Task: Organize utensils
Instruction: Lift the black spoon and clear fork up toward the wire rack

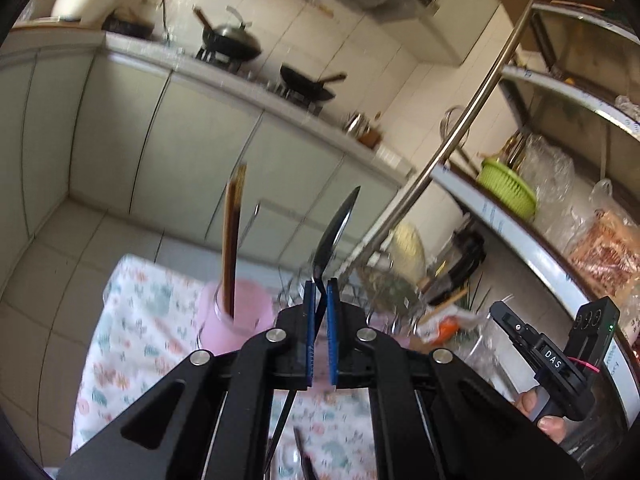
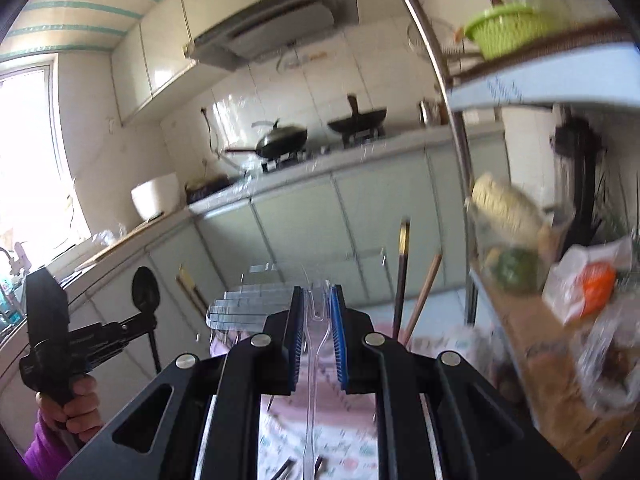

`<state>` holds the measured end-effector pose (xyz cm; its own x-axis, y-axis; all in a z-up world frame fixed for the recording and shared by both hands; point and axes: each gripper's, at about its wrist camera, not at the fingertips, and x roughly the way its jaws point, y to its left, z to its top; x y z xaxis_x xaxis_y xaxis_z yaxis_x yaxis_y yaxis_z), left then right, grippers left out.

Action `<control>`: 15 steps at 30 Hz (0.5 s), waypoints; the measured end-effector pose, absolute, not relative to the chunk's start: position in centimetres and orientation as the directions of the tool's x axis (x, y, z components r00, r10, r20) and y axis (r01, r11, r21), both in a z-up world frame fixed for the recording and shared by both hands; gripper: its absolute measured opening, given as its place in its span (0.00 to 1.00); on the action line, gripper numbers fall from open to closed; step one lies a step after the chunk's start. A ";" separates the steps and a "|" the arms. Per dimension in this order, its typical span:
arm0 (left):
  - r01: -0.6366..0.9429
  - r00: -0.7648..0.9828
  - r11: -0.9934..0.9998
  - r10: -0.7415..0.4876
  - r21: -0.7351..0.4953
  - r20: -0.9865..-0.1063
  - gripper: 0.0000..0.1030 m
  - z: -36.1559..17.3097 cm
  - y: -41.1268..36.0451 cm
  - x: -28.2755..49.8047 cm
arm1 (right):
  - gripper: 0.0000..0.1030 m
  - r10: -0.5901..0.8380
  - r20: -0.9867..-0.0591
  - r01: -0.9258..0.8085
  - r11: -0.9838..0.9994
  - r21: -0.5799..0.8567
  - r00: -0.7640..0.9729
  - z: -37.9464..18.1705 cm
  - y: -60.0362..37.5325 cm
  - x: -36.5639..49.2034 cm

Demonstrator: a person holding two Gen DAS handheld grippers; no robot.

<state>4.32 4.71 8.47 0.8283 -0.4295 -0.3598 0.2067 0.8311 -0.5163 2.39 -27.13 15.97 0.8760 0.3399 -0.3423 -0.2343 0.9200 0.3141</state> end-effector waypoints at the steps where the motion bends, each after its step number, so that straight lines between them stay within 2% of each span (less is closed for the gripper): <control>1: 0.211 0.839 0.833 -0.424 -0.512 -0.343 0.04 9.0 4.7 4.4 | 0.12 0.332 -0.327 -0.232 0.922 0.309 0.885 16.5 -27.3 2.5; 15: 0.241 0.905 0.809 -0.387 -0.536 -0.178 0.04 12.3 5.3 8.7 | 0.12 0.212 -0.176 -0.174 0.962 0.212 0.961 19.3 -28.6 6.3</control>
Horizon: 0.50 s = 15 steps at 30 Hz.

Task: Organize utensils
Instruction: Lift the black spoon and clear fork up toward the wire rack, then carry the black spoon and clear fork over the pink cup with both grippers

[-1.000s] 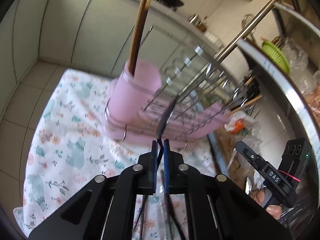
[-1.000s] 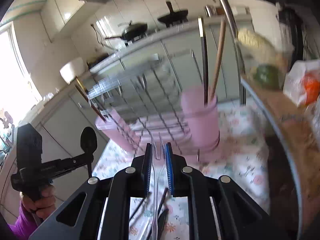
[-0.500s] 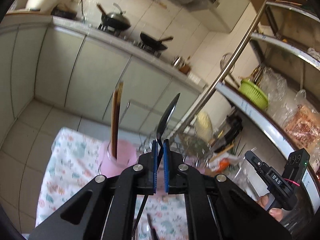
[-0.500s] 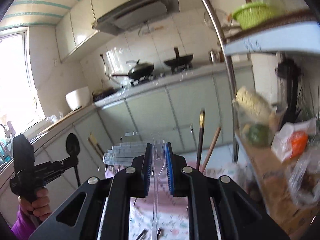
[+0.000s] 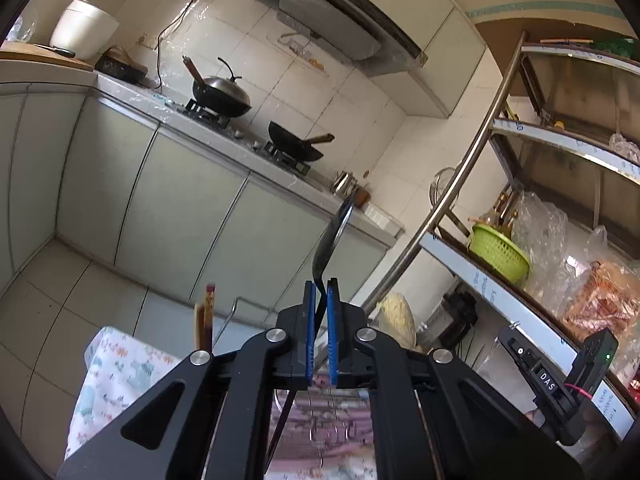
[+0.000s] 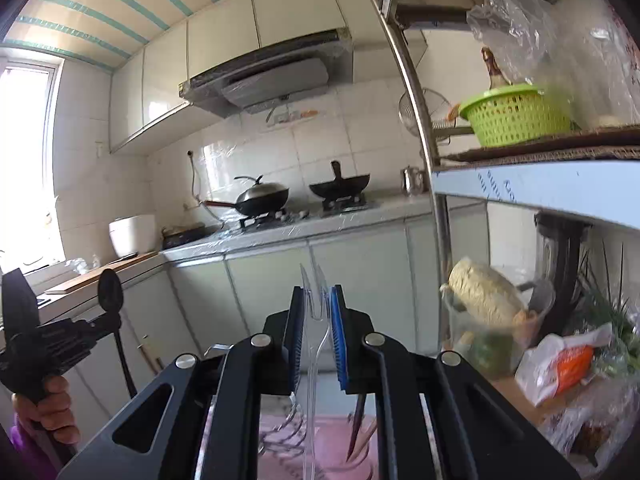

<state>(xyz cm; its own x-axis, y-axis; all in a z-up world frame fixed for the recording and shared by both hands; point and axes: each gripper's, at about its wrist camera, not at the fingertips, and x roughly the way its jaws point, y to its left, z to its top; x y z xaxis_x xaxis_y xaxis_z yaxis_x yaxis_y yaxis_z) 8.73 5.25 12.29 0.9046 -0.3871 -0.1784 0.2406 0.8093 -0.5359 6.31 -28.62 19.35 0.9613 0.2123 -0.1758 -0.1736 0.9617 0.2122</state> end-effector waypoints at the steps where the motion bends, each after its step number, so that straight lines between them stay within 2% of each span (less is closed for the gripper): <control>1: 0.240 0.909 0.811 -0.380 -0.534 -0.170 0.04 12.3 5.3 9.0 | 0.12 0.202 -0.168 -0.166 0.965 0.205 0.965 19.3 -28.6 6.6; 6: 0.220 0.931 0.832 -0.335 -0.510 -0.145 0.04 11.6 5.5 10.5 | 0.12 0.184 -0.161 -0.153 0.970 0.190 0.970 18.2 -28.5 8.7; 15: 0.168 0.941 0.868 -0.282 -0.467 -0.186 0.04 8.0 4.9 12.4 | 0.12 0.164 -0.167 -0.143 0.981 0.133 0.972 14.8 -27.2 10.6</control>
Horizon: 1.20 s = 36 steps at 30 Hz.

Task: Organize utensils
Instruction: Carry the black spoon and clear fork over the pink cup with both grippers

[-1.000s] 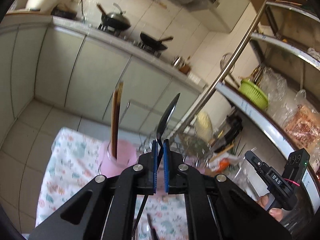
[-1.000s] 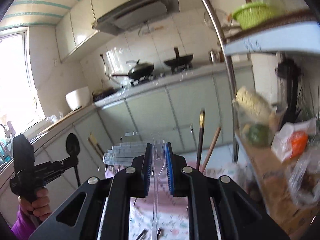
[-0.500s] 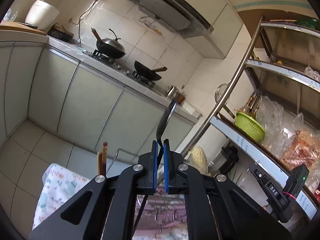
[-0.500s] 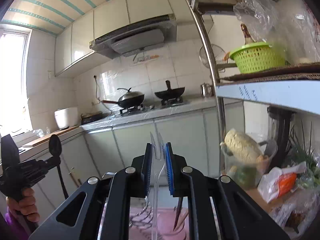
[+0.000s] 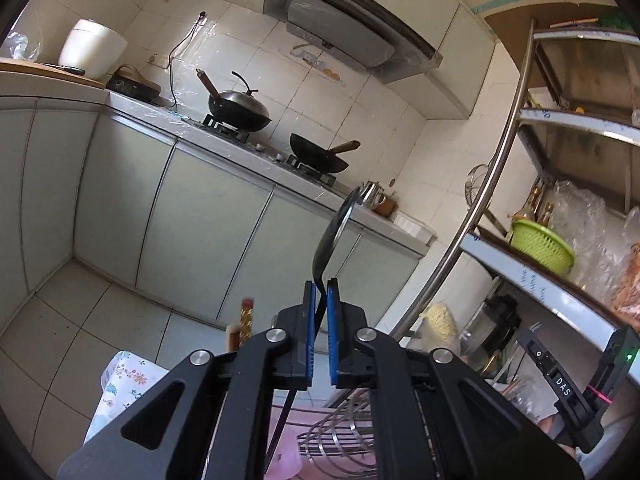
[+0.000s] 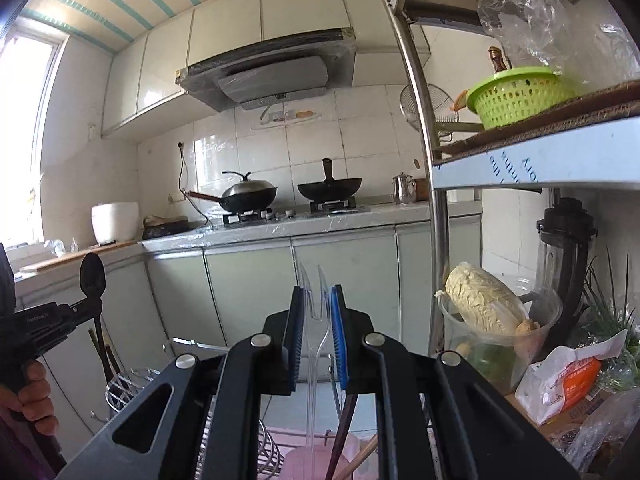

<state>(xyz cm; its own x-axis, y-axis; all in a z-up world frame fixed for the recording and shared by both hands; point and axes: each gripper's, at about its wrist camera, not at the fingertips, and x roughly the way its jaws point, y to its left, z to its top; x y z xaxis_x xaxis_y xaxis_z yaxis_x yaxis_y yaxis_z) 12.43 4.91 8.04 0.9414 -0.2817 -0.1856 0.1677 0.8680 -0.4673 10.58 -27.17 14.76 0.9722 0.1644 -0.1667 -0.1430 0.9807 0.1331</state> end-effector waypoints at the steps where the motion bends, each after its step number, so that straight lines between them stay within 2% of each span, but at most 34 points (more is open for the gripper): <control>1: 0.166 0.941 0.867 -0.282 -0.470 -0.189 0.04 7.6 4.9 12.4 | 0.12 0.169 -0.179 -0.146 0.980 0.137 0.969 14.3 -27.1 10.7; 15: 0.133 0.922 0.847 -0.297 -0.515 -0.250 0.04 2.8 6.0 9.1 | 0.12 0.174 -0.230 -0.135 0.975 0.178 0.957 9.8 -26.9 6.5; 22: 0.083 0.909 0.837 -0.286 -0.541 -0.302 0.04 1.4 6.6 9.3 | 0.10 0.149 -0.254 -0.086 0.966 0.244 0.956 8.9 -28.9 5.1; 24: 0.071 0.907 0.831 -0.284 -0.551 -0.311 0.04 1.2 6.8 9.6 | 0.05 0.145 -0.264 -0.073 0.962 0.264 0.954 8.7 -29.8 5.4; 36: 0.032 0.889 0.827 -0.280 -0.561 -0.363 0.04 0.3 7.0 11.2 | 0.05 0.197 -0.338 -0.087 0.946 0.313 0.920 7.9 -31.1 10.0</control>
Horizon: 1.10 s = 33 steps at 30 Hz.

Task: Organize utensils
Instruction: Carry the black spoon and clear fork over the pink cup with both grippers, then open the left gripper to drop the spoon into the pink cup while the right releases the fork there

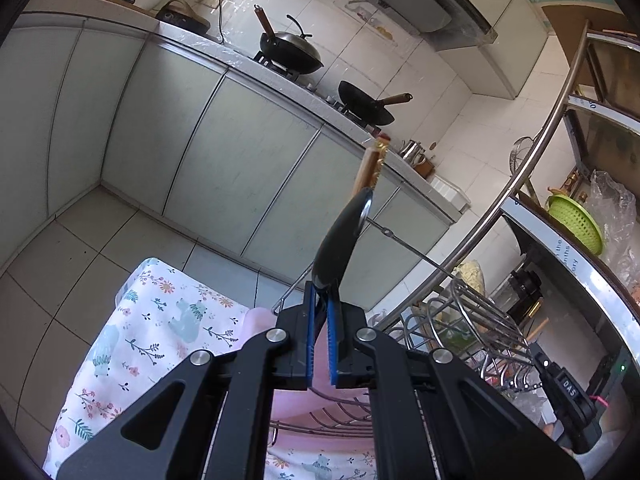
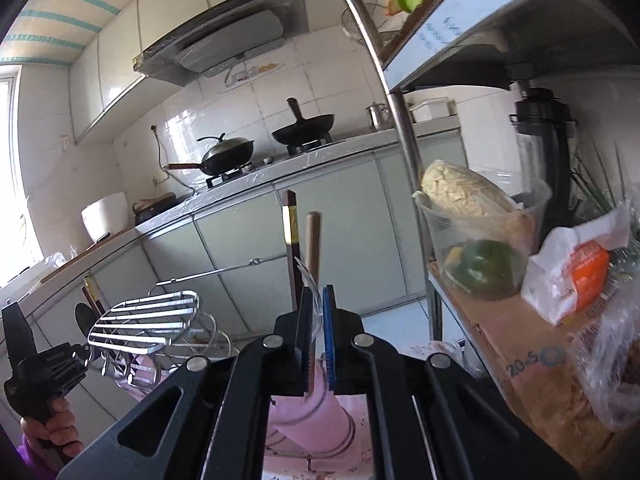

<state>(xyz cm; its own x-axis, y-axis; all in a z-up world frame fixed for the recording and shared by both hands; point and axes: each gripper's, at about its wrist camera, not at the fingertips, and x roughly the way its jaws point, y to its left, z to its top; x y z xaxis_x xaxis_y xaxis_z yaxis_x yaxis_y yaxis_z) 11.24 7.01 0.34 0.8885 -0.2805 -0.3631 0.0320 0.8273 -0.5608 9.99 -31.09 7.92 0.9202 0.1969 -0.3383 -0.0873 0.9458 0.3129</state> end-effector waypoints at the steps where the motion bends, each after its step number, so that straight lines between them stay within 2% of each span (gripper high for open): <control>1: 0.032 0.888 0.825 -0.282 -0.564 -0.362 0.04 0.4 7.0 11.3 | 0.05 0.200 -0.339 -0.095 0.948 0.303 0.919 8.2 -30.9 10.5; 8: 0.032 0.884 0.829 -0.284 -0.558 -0.372 0.04 0.6 6.8 11.8 | 0.05 0.224 -0.358 -0.135 0.957 0.257 0.907 9.8 -29.9 12.9; 16: 0.014 0.859 0.810 -0.309 -0.586 -0.407 0.05 -0.9 6.9 12.3 | 0.05 0.239 -0.407 -0.139 0.956 0.260 0.882 7.2 -29.4 12.5; 17: 0.009 0.859 0.812 -0.306 -0.584 -0.412 0.06 -0.9 6.9 12.4 | 0.05 0.238 -0.412 -0.136 0.956 0.260 0.880 6.9 -29.4 12.3; 18: 0.005 0.858 0.814 -0.302 -0.581 -0.415 0.12 -0.8 6.8 12.3 | 0.05 0.240 -0.417 -0.136 0.955 0.263 0.877 6.6 -29.5 12.2; 19: 0.002 0.857 0.815 -0.301 -0.580 -0.419 0.23 -0.8 6.8 12.3 | 0.05 0.243 -0.420 -0.137 0.954 0.267 0.875 6.5 -29.5 12.1; 22: -0.002 0.858 0.804 -0.304 -0.595 -0.413 0.39 -0.8 7.1 12.1 | 0.04 0.256 -0.434 -0.137 0.948 0.288 0.864 5.9 -29.7 11.9; 28: -0.008 0.863 0.814 -0.288 -0.581 -0.415 0.40 -0.5 7.0 11.6 | 0.03 0.250 -0.395 -0.140 0.948 0.286 0.884 8.3 -30.6 11.3; 33: -0.013 0.861 0.809 -0.291 -0.588 -0.418 0.40 -0.6 7.1 11.4 | 0.03 0.224 -0.382 -0.142 0.963 0.230 0.896 10.7 -30.7 11.0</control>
<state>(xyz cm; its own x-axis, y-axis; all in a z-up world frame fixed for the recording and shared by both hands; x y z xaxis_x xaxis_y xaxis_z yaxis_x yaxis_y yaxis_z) 11.42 7.14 -0.61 0.8607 -0.2906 -0.4180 -0.0125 0.8088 -0.5880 11.00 -30.71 10.74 0.8965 0.2240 -0.3823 -0.1424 0.9627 0.2301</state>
